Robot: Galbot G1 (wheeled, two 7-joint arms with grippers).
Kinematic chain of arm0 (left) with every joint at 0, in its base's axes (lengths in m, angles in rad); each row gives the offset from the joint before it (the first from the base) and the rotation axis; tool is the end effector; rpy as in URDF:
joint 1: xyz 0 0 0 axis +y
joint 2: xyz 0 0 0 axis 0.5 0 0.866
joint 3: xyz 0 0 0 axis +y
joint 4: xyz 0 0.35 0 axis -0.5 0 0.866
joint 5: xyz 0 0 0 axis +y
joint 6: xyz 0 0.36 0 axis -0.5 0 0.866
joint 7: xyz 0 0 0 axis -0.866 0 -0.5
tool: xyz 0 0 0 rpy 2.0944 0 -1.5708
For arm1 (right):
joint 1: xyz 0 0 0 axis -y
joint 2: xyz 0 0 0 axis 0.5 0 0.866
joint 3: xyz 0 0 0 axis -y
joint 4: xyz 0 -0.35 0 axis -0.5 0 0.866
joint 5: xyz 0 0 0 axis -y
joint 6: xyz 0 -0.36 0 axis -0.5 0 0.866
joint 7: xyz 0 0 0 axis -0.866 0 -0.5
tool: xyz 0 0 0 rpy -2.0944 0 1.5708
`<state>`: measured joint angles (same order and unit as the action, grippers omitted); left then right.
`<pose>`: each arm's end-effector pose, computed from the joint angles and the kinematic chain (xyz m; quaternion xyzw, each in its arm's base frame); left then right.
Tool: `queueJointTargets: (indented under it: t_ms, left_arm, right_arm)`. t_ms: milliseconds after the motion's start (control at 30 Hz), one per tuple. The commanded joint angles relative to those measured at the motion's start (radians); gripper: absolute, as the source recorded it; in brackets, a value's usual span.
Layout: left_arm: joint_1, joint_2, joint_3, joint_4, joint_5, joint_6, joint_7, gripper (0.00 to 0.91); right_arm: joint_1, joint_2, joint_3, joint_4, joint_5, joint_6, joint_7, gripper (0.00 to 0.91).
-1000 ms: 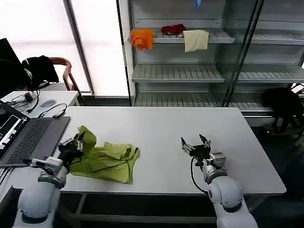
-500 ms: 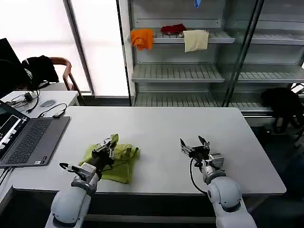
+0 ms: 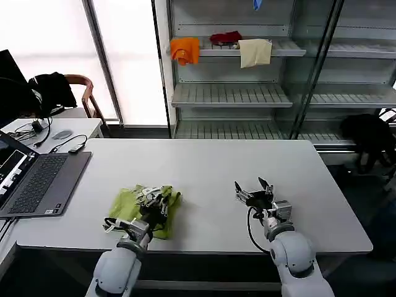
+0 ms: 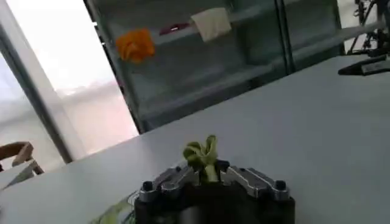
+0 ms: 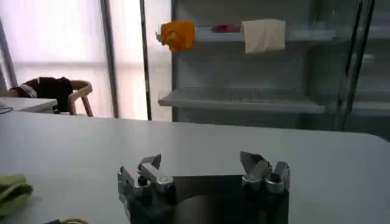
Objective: Fold and organize the clothes.
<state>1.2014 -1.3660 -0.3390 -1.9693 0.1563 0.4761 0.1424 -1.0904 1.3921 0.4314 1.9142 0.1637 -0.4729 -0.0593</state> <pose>0.2888 -0.0169 -0.2658 -0.1379 -0.9690 -0.1620 0.1252 0.3273 -0.0100 -0.2451 0.1016 -0.9901 0.0124 0.0965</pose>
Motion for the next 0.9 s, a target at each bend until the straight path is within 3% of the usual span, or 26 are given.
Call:
queueJointTargets:
  t_ms: [33, 367, 533, 767, 900]
  left_arm:
    - [0.003, -0.054, 0.074, 0.069, 0.019, -0.004, -0.061, 0.907]
    - [0.011, -0.09, 0.099, 0.069, 0.014, -0.029, -0.073, 0.907]
    - [0.013, -0.066, 0.059, 0.004, -0.076, -0.04, -0.072, 0.907]
    - [0.033, 0.026, -0.157, -0.161, -0.335, -0.014, -0.034, 0.907]
    - [0.035, 0.075, -0.313, -0.145, -0.448, -0.004, -0.01, 0.907]
  right_arm:
    - [-0.001, -0.004, -0.001, 0.015, 0.001, -0.008, 0.0, 0.907]
    - [-0.009, 0.0, -0.003, 0.032, 0.0, -0.011, 0.004, 0.907]
    - [-0.011, -0.003, -0.002, 0.039, 0.0, -0.013, 0.004, 0.907]
    - [-0.003, -0.009, -0.003, 0.039, 0.003, -0.018, 0.004, 0.907]
    - [0.008, -0.012, -0.008, 0.035, 0.004, -0.022, 0.002, 0.907]
